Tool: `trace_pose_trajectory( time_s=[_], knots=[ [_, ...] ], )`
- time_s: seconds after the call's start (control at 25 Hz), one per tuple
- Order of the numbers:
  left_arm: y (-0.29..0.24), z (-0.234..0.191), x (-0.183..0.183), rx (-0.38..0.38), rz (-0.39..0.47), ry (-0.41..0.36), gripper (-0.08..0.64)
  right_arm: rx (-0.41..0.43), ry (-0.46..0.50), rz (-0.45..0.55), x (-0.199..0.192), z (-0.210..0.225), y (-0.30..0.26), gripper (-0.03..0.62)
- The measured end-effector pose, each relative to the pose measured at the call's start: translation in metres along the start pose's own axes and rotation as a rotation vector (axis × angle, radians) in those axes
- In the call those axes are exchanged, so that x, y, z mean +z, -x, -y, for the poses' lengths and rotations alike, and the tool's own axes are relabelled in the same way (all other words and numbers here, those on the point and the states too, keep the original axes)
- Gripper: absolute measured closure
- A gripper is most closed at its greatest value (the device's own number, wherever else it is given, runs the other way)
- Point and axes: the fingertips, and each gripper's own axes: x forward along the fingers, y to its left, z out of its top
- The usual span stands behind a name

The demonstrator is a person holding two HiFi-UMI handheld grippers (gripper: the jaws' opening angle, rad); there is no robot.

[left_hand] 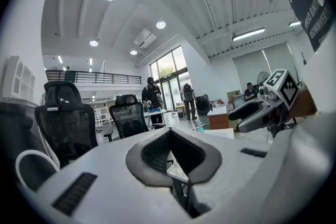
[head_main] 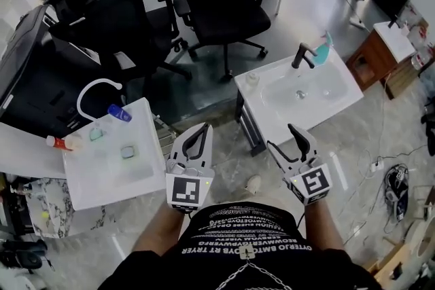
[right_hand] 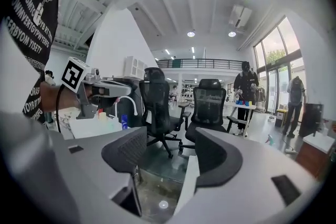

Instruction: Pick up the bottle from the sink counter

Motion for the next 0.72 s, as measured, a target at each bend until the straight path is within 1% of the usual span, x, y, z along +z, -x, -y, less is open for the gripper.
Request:
trace_pose_trajectory(
  time_s=[0.12, 0.32, 0.48, 0.56, 0.64, 0.72],
  knots=[
    [-0.029, 0.007, 0.009, 0.013, 0.012, -0.001, 0.558, 0.010, 0.007, 0.007, 0.001, 0.031, -0.002, 0.314],
    [-0.073, 0.022, 0.027, 0.040, 0.043, 0.002, 0.558, 0.025, 0.004, 0.003, -0.002, 0.079, -0.004, 0.310],
    [-0.096, 0.034, 0.035, 0.064, 0.051, -0.029, 0.558, 0.054, -0.007, -0.013, -0.016, 0.105, -0.005, 0.282],
    [-0.103, 0.038, 0.037, 0.081, 0.069, -0.017, 0.558, 0.072, -0.008, -0.020, -0.023, 0.113, -0.007, 0.276],
    [-0.107, 0.043, 0.032, 0.094, 0.052, 0.018, 0.558, 0.086, -0.009, -0.023, -0.030, 0.120, -0.010, 0.273],
    [-0.108, 0.045, 0.028, 0.100, 0.025, 0.001, 0.558, 0.097, -0.015, -0.027, -0.035, 0.126, -0.015, 0.271]
  ],
)
